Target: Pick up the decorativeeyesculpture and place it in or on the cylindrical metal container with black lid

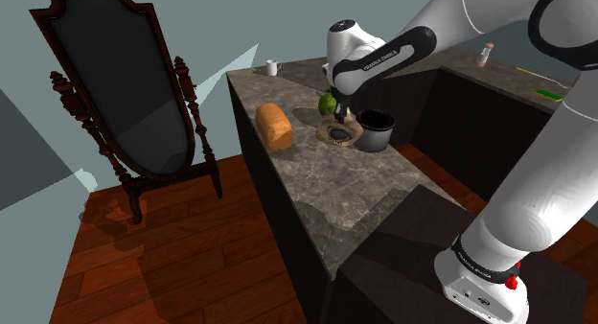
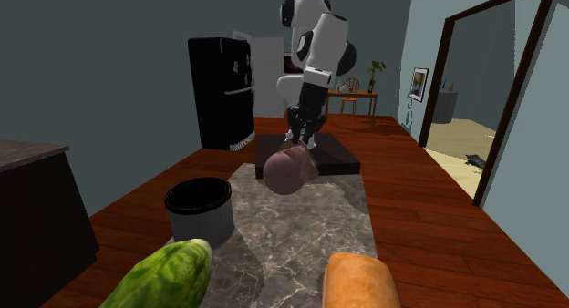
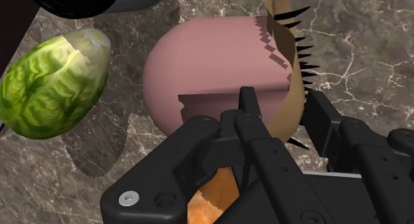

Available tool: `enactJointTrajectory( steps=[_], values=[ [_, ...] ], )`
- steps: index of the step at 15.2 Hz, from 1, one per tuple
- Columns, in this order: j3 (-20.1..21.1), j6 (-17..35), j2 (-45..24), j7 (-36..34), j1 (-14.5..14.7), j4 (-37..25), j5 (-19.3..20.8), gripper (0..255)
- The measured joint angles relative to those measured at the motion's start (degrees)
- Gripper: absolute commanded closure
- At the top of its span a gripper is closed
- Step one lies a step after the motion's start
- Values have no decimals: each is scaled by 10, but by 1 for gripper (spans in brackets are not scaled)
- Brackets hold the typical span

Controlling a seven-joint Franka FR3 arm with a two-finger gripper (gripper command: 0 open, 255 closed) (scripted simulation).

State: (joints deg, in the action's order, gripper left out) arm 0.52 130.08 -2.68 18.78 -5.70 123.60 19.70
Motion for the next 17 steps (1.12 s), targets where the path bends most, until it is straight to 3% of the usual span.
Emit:
enactJointTrajectory(
  steps=[12,17],
  values=[
    [3,-83,37,30,2,-49,-20,255],
    [-24,-88,38,89,-23,-68,-28,255]
  ],
)
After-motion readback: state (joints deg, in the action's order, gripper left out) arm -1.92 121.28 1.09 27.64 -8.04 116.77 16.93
